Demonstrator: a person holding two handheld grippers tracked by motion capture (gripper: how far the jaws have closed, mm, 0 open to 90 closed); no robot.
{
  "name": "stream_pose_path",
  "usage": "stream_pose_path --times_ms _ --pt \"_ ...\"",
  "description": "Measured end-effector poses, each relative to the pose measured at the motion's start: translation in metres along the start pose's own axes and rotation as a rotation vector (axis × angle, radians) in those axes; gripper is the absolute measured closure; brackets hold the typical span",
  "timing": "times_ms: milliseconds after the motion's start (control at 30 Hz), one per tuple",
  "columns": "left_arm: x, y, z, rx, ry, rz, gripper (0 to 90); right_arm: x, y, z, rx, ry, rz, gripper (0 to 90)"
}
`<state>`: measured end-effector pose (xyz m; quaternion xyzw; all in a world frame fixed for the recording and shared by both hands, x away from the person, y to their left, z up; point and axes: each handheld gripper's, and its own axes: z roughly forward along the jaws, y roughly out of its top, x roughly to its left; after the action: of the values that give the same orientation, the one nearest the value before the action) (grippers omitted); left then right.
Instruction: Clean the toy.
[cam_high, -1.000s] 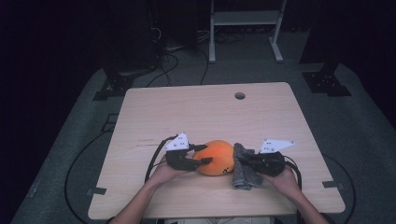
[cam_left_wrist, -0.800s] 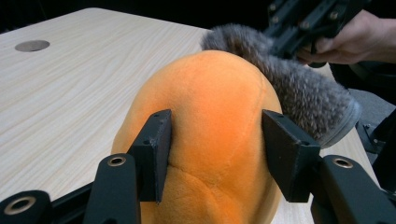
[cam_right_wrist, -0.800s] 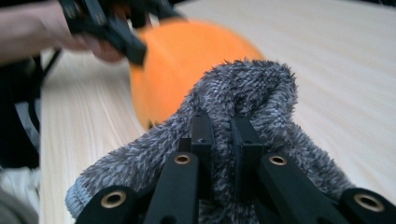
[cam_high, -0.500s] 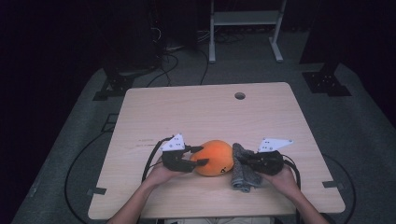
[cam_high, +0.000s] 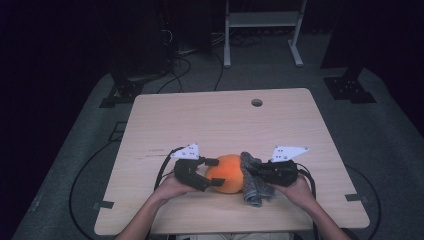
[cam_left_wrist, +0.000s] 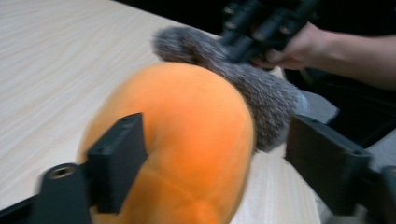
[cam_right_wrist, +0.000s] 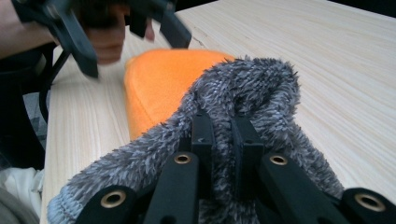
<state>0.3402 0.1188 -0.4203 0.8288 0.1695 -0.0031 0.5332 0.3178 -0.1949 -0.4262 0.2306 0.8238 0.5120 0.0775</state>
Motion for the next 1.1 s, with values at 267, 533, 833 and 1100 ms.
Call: stream_pose_path --times_ms 267,533,833,1100 --pt "-0.001 -0.001 0.014 0.043 0.085 0.042 39.2 0.001 -0.004 -0.010 -0.014 -0.032 0.000 81.4" --pt "-0.009 0.015 0.034 0.047 0.191 0.277 43.4 0.010 0.013 -0.008 -0.069 -0.057 -0.048 81.5" --pt "0.006 -0.009 0.021 0.038 0.146 0.157 38.4 -0.004 -0.007 -0.001 0.027 -0.102 -0.014 81.6" --pt "0.001 -0.009 0.020 0.065 0.129 0.176 36.0 0.004 0.009 -0.005 -0.036 -0.062 -0.022 81.6"
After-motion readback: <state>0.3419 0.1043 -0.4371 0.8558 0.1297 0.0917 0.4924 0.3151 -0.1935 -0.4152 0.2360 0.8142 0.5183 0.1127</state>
